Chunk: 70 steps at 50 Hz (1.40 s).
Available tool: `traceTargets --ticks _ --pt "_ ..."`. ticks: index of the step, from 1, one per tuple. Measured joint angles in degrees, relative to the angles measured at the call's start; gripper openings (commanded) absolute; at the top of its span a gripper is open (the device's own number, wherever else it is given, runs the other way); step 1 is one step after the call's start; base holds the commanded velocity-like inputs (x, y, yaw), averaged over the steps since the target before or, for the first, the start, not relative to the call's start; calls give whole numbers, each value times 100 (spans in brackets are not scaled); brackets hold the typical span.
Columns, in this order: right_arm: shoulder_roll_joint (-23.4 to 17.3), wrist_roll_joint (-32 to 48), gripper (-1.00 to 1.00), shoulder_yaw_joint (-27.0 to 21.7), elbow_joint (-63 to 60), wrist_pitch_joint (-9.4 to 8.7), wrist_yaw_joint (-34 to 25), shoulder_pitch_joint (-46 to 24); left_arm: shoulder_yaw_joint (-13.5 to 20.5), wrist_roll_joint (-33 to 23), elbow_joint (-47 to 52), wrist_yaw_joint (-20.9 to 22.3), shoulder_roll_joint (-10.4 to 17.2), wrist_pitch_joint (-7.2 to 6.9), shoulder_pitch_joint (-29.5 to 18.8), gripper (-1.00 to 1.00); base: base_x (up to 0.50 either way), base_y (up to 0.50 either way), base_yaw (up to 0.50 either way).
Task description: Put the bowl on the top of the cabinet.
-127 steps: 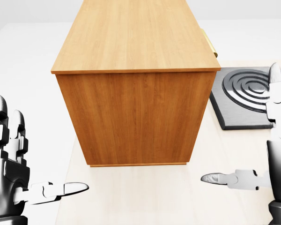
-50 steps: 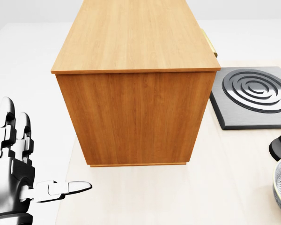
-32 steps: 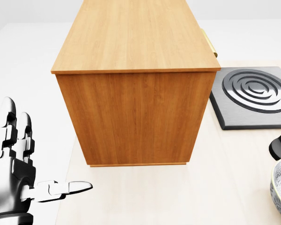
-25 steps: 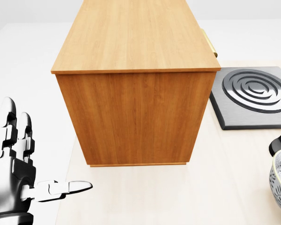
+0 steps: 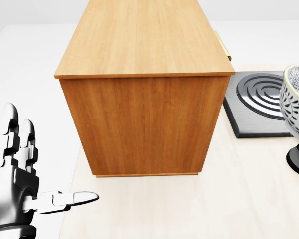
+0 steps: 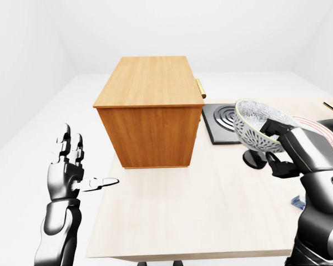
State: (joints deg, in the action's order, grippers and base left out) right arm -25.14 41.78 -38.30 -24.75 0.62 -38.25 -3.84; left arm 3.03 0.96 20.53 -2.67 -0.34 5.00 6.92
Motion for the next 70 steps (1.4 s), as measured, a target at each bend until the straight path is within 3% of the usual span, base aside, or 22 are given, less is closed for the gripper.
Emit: traceTargets --ticks 3,7,10,13,20,29,38,49,70 --pt "-415 36 -100 339 477 -201 56 -621 -3 7 -1 10 2 0 -2 100 0 0 0" --pt "-962 116 -100 911 1497 -337 234 -1704 -6 11 -4 22 2 0 -5 100 0 0 0" --pt "-1265 212 -100 1376 2515 -332 393 -2695 -9 13 -9 28 2 0 -7 100 0 0 0" --pt "-1472 403 -100 1841 3558 -213 648 -3699 -14 13 -10 31 1 0 -8 100 0 0 0" --pt "-1657 975 -100 2678 5983 0 1359 -6018 -24 15 -58 40 1 0 -21 100 0 0 0" --pt "-1593 1703 -100 3272 8387 -88 2112 -7942 -29 25 -59 47 5 0 -31 100 0 0 0" --pt "-1304 2429 -100 3570 9490 -44 2727 -8900 -20 39 -75 48 8 0 -55 100 0 0 0" --pt "-555 2872 -100 3664 10007 134 3076 -9626 -1 67 -90 46 15 0 -95 100 0 0 0" --pt "732 2917 -100 3809 10165 366 3209 -10172 -12 112 -104 98 17 0 -74 100 0 0 0"
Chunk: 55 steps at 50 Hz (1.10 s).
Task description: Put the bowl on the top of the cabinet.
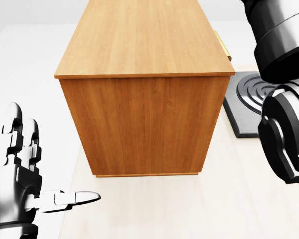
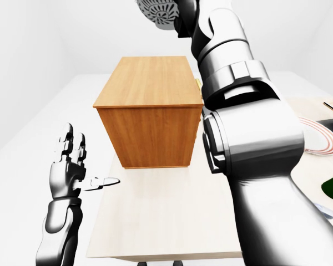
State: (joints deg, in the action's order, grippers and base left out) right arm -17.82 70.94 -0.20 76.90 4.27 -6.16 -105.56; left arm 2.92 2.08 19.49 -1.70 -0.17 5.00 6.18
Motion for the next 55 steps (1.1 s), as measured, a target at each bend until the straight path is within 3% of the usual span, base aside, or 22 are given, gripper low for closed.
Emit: traceTargets --ticks 23,55 --pt "620 -81 -100 191 -8 72 262 622 -30 15 67 65 -1 0 38 100 0 0 0" --pt "815 -90 -100 291 -11 72 423 1125 -34 25 -34 94 -4 0 9 100 0 0 0"
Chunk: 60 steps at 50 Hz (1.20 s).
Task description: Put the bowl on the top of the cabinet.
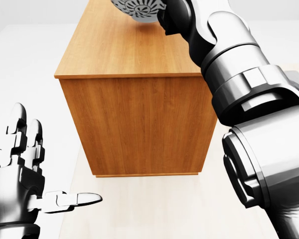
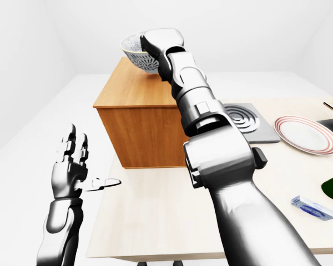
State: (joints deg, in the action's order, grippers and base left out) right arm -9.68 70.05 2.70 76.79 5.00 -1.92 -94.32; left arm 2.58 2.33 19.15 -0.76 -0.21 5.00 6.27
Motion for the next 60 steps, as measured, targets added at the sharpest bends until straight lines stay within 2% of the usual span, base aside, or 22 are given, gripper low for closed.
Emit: traceTargets --ticks 6,7,8,33,50,60 --pt "13 8 -100 8 -1 0 1 30 -7 -1 -7 5 2 0 0 100 0 0 0" --pt "15 9 -7 8 0 0 0 35 -8 -1 -7 6 2 0 0 100 0 0 0" --pt "16 11 100 8 -2 0 9 39 -9 0 -5 7 2 0 2 100 0 0 0" --pt "-119 -132 100 -82 -54 -47 -14 -232 -14 9 49 27 3 0 15 100 0 0 0" --pt "-753 -52 100 -238 -17 -95 -438 -1223 5 22 -33 11 5 0 -33 100 0 0 0" --pt "-1263 128 100 -332 20 -110 -690 -1941 22 41 -81 4 8 0 -58 100 0 0 0"
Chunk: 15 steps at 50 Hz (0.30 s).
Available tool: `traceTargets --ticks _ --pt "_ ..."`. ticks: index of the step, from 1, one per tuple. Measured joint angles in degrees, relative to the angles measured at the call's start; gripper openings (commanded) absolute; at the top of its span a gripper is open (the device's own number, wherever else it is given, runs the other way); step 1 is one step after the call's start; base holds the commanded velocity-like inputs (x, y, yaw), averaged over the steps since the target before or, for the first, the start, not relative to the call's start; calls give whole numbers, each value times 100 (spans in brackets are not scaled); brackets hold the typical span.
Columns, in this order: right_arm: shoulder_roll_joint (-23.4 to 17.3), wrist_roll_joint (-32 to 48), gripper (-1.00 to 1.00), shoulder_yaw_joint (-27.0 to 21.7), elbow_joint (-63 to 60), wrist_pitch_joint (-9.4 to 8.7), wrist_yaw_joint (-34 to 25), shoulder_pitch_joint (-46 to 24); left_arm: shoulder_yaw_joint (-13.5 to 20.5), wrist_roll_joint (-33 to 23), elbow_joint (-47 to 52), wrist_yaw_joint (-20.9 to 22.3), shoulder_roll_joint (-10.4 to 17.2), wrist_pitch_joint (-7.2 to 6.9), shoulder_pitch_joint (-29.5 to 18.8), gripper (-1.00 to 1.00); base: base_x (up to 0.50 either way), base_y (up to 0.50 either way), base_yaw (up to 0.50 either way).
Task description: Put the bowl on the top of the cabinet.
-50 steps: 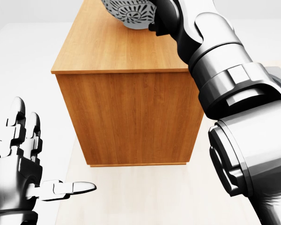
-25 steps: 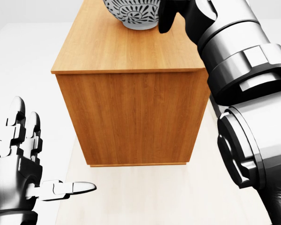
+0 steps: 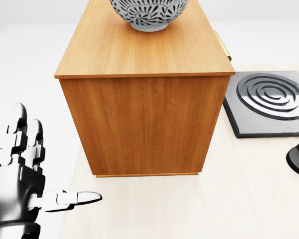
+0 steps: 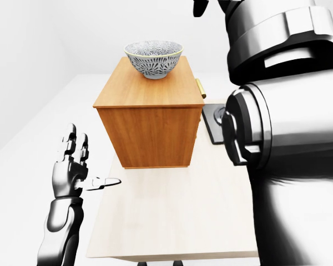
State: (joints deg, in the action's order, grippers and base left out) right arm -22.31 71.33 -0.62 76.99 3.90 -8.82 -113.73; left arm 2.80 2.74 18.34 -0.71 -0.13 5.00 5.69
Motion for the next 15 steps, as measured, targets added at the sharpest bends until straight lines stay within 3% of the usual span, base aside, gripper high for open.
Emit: traceTargets --ticks 15 --pt "-804 464 100 -154 38 32 -125 -627 13 2 -128 -39 -3 0 -59 100 0 0 0"
